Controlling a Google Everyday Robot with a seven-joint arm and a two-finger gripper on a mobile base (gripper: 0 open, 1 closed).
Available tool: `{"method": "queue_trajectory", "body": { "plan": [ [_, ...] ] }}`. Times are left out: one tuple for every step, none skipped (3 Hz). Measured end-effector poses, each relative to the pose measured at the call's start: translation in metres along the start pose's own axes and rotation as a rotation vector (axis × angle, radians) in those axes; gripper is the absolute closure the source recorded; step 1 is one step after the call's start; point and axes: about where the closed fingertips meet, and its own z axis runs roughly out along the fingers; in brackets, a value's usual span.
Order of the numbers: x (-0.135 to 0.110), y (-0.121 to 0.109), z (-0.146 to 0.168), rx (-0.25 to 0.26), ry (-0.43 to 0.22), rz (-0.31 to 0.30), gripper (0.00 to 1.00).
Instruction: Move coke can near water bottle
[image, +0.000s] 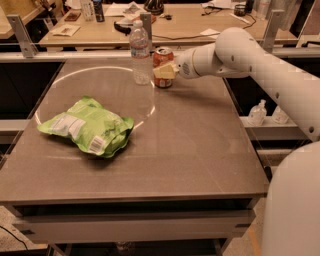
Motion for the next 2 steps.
{"method": "queue_trajectory", "body": {
  "plan": [
    [-0.0011, 0.0, -0.0005, 0.0, 0.0, 0.0, 0.36],
    [-0.0012, -0.0001, -0.0006, 0.0, 0.0, 0.0, 0.12]
  ]
}}
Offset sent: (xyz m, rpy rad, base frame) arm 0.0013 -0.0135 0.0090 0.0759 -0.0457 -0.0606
